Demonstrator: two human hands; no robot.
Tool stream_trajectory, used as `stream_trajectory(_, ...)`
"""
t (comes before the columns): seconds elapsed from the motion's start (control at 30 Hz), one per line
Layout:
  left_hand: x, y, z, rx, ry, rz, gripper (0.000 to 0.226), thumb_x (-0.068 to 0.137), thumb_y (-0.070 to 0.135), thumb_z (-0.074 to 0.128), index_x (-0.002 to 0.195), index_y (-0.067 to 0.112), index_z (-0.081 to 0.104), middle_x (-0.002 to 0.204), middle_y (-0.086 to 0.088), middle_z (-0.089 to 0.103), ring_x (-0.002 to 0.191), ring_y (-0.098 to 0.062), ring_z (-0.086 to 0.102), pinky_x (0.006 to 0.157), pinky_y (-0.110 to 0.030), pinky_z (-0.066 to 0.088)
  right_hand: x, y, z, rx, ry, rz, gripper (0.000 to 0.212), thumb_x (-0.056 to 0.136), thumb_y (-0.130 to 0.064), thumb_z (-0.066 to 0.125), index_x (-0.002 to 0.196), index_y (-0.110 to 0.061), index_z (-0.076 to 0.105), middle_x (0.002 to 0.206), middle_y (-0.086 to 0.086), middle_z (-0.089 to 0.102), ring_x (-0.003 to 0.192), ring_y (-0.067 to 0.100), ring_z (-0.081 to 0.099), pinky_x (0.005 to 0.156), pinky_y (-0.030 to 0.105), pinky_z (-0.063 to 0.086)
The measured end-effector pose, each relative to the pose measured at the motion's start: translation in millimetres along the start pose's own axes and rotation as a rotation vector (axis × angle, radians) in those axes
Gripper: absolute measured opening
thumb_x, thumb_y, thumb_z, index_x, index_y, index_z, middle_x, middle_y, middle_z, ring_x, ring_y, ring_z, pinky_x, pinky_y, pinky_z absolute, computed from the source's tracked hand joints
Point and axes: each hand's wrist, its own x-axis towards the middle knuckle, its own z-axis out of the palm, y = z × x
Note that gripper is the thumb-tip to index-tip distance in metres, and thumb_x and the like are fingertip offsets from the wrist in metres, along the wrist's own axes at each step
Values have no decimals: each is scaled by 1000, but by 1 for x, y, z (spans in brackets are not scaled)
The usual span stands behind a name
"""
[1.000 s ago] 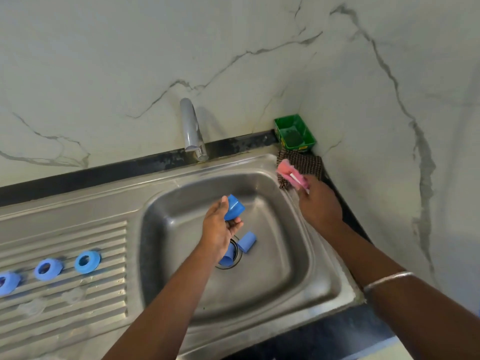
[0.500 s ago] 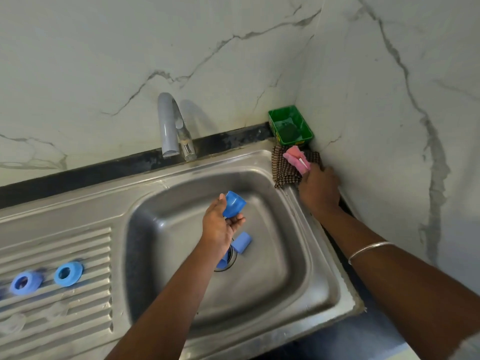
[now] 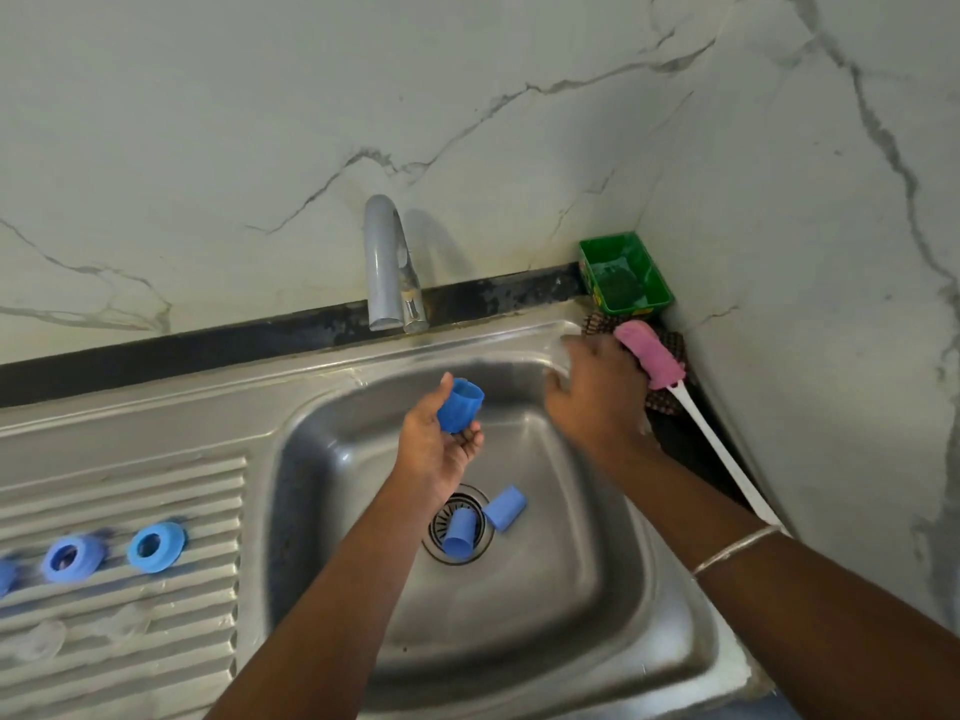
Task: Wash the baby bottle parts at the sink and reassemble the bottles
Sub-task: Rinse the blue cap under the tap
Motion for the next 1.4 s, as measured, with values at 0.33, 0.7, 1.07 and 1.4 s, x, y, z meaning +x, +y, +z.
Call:
stream_trajectory(0.33, 5, 19, -15, -8, 75, -61, 34, 88, 36, 54, 107, 9, 64, 86, -9, 59, 46, -12, 44, 42, -18, 41, 54, -101, 39, 725, -554, -85, 48, 104, -47, 39, 149, -31, 36, 115, -4, 63, 112, 19, 56, 94, 31, 43)
stream_trajectory(0.7, 7, 33, -18, 96, -32, 56, 38, 90, 36, 43, 94, 10, 70, 75, -5, 66, 43, -10, 42, 43, -18, 34, 78, -130, 57, 881, -702, 10, 37, 104, -53, 32, 109, -30, 61, 121, 20, 61, 103, 36, 67, 85, 45, 59)
stream_trajectory(1.07, 0, 34, -13, 103, -95, 108, 37, 90, 34, 42, 85, 12, 72, 75, -7, 66, 45, -11, 41, 43, -19, 33, 80, -132, 55, 649, -609, -135, 25, 104, -34, 46, 80, -35, 51, 87, -15, 56, 97, 16, 58, 91, 33, 46)
stream_trajectory(1.4, 1, 34, -21, 112, -62, 141, 41, 77, 42, 51, 97, 9, 64, 73, -6, 63, 48, -13, 42, 45, -21, 34, 44, -115, 45, 902, -415, -95, 38, 102, -52, 36, 132, -33, 50, 115, -9, 62, 107, 12, 59, 89, 30, 44)
